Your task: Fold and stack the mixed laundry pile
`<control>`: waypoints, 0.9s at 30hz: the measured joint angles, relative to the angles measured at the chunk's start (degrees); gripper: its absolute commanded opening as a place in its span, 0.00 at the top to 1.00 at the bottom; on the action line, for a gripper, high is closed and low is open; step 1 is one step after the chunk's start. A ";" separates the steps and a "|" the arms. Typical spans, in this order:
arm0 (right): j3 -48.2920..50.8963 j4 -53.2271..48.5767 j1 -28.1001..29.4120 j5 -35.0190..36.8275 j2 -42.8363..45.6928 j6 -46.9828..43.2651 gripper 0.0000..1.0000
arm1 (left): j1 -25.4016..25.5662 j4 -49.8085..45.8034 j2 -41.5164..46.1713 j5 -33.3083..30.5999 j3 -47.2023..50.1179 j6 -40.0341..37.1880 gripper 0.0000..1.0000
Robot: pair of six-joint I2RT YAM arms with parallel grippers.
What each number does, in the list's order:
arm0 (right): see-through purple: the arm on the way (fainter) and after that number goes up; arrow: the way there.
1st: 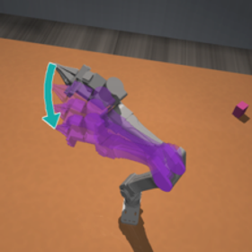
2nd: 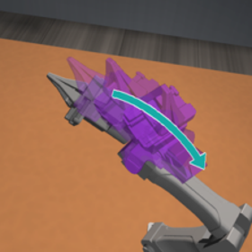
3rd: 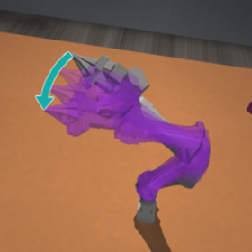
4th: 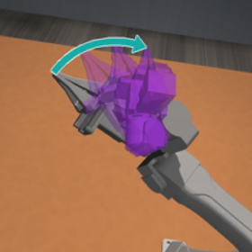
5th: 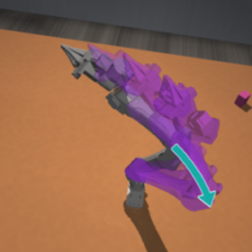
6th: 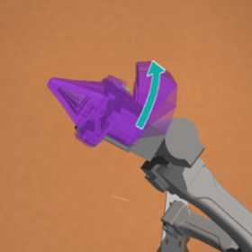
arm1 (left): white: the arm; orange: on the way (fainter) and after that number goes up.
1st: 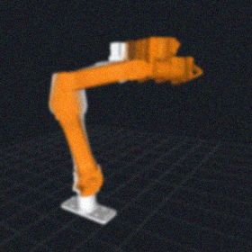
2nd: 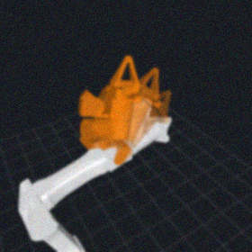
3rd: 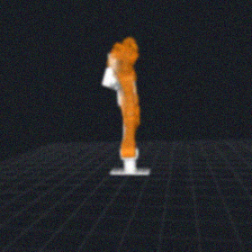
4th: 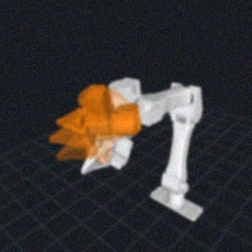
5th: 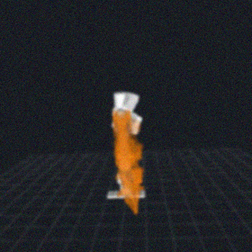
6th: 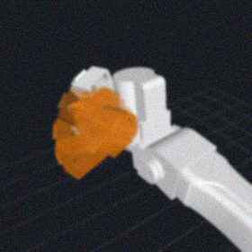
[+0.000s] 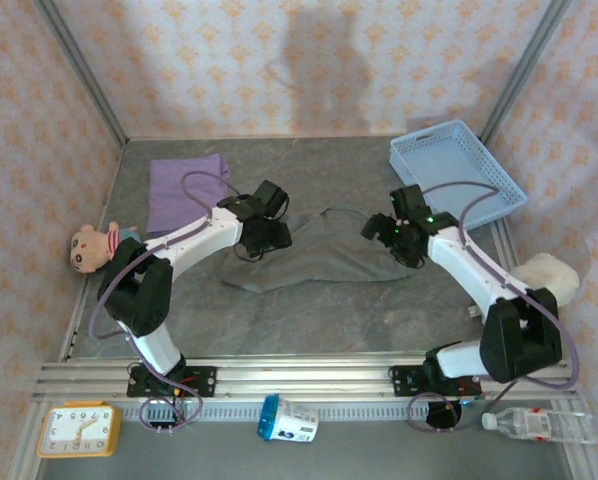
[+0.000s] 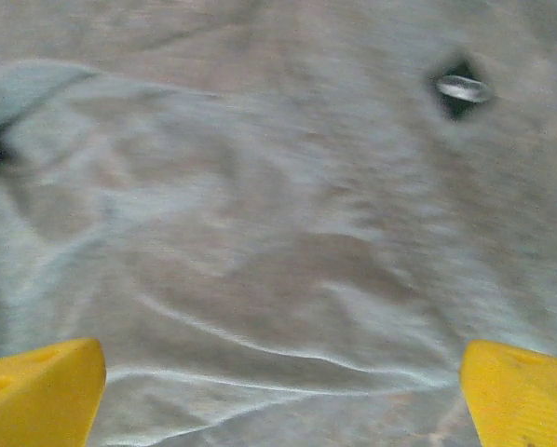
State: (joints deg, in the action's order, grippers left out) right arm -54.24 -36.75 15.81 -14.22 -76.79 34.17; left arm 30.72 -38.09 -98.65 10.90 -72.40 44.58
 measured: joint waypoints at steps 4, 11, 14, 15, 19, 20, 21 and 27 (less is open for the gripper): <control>5.62 0.17 -4.33 -0.98 2.16 0.48 0.00 | 0.00 1.09 -0.09 0.94 0.57 1.60 0.40; 10.75 5.75 -8.11 -3.89 -1.79 1.49 0.06 | 0.00 2.62 0.22 1.14 4.00 3.63 0.40; 10.75 9.44 -8.24 -4.66 -4.85 1.77 0.15 | 0.00 3.02 1.60 1.14 6.08 4.07 0.41; 10.75 10.67 -8.26 -4.85 -5.70 1.92 0.19 | 0.00 3.02 2.19 1.11 6.64 4.28 0.41; 10.58 14.12 -8.31 -4.83 -9.35 1.77 0.51 | 0.00 3.23 4.83 1.11 8.20 4.98 0.45; 10.05 13.25 -8.44 -4.44 -10.25 1.44 0.57 | 0.00 3.50 5.40 1.14 8.39 5.09 0.48; 9.57 12.28 -8.70 -4.26 -10.62 1.29 0.64 | 0.00 3.82 5.77 1.11 8.50 5.11 0.50; 7.17 15.30 -8.74 -5.01 -13.40 -1.29 1.00 | 0.35 7.37 6.49 2.08 8.70 5.01 0.67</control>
State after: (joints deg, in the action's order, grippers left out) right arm -47.07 -21.45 7.07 -19.22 -90.19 32.88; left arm 31.07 -30.72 -92.16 12.97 -63.70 49.58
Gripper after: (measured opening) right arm 0.078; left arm 0.394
